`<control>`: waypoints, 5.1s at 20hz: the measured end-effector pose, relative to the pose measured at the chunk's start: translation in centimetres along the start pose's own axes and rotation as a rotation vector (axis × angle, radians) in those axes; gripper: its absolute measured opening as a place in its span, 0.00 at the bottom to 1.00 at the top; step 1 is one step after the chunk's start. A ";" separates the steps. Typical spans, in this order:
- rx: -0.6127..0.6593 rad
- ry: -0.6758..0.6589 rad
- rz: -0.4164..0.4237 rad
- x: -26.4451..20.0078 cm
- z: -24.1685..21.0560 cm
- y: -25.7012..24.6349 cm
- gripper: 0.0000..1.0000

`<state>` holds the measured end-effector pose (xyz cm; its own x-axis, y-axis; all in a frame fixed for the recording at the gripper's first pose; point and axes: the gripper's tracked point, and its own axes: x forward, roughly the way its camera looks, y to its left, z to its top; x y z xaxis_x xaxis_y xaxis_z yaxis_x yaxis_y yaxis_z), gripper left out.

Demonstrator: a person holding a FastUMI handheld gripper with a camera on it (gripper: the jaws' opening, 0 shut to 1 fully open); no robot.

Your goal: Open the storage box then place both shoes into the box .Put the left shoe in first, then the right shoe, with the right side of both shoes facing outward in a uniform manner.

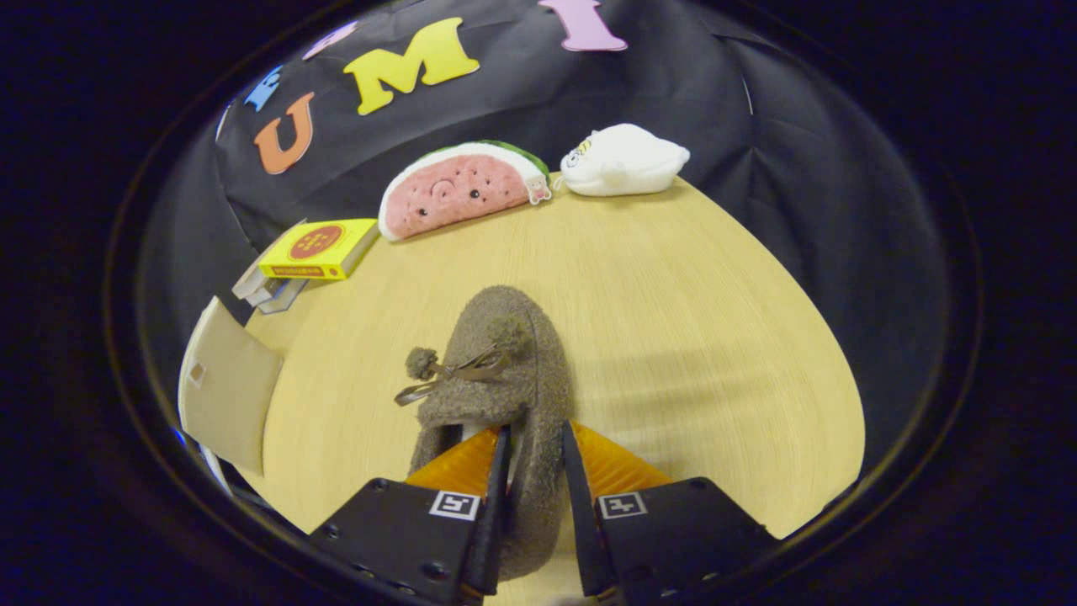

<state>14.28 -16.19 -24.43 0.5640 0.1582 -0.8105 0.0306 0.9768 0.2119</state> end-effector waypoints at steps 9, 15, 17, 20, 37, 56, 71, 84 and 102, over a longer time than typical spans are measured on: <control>0.134 -0.041 0.016 -1.2 -0.1 1.6 0.00; 0.206 -0.077 0.091 -4.8 1.2 9.9 0.00; 0.214 -0.103 0.126 -6.5 2.2 14.3 0.00; 0.243 -0.125 0.197 -9.7 3.7 22.1 0.00; 0.081 -0.184 0.193 -9.3 1.2 50.7 0.00; -0.029 -0.170 -0.115 -6.4 -3.3 49.4 0.23; -0.036 -0.305 0.061 -13.5 -2.7 48.7 0.95; -0.161 -0.774 0.105 -26.2 3.8 37.3 0.96; -0.211 -0.850 0.200 -26.2 2.8 31.5 0.95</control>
